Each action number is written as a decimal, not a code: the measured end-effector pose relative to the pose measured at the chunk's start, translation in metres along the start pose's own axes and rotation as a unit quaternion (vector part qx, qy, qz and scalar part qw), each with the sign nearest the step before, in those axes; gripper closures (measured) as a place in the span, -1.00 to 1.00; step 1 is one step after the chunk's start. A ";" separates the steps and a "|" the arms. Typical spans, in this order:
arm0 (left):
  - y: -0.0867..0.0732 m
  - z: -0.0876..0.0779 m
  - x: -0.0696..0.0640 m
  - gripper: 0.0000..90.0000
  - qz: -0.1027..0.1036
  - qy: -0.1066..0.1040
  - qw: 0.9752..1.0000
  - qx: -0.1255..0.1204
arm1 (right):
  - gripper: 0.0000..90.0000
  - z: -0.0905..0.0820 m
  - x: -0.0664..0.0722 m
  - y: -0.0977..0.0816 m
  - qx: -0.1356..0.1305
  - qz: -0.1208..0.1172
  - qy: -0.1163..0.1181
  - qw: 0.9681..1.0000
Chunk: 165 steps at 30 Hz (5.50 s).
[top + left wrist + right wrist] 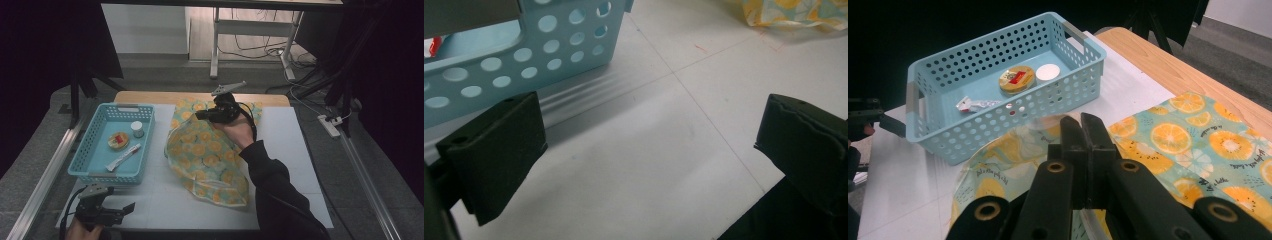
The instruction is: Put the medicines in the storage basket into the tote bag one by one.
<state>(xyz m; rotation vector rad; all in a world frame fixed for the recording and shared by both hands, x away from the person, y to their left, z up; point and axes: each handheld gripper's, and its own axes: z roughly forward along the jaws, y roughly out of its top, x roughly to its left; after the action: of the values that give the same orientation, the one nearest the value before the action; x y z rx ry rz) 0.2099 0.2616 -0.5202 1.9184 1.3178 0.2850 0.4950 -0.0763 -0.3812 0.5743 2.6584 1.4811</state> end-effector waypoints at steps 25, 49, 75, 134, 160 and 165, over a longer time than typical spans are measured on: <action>0.013 -0.021 0.008 -1.00 0.024 -0.007 0.999 -0.035 | 1.00 -0.001 0.001 -0.002 0.001 -0.005 0.002 1.000; 0.052 -0.030 0.036 -0.99 0.003 0.004 0.998 -0.066 | 1.00 -0.004 -0.002 -0.004 0.000 -0.007 0.003 1.000; 0.096 -0.002 0.072 -0.99 0.004 0.036 0.999 -0.027 | 1.00 -0.002 -0.003 -0.007 0.001 -0.008 0.001 1.000; 0.147 0.097 0.165 -1.00 -0.048 0.103 0.980 0.161 | 1.00 0.000 -0.007 -0.015 0.004 -0.003 0.002 1.000; 0.157 0.088 0.162 -0.54 -0.066 0.117 0.977 0.165 | 1.00 -0.001 -0.010 -0.019 -0.002 0.003 0.000 1.000; 0.162 0.074 0.156 -0.54 -0.055 0.101 0.983 0.142 | 1.00 -0.002 -0.011 -0.019 -0.003 0.004 -0.002 1.000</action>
<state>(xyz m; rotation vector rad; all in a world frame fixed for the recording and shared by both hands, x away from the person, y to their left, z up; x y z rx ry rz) 0.4330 0.3358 -0.4930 2.0835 1.6682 0.2532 0.4993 -0.0908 -0.3978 0.5876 2.6509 1.4869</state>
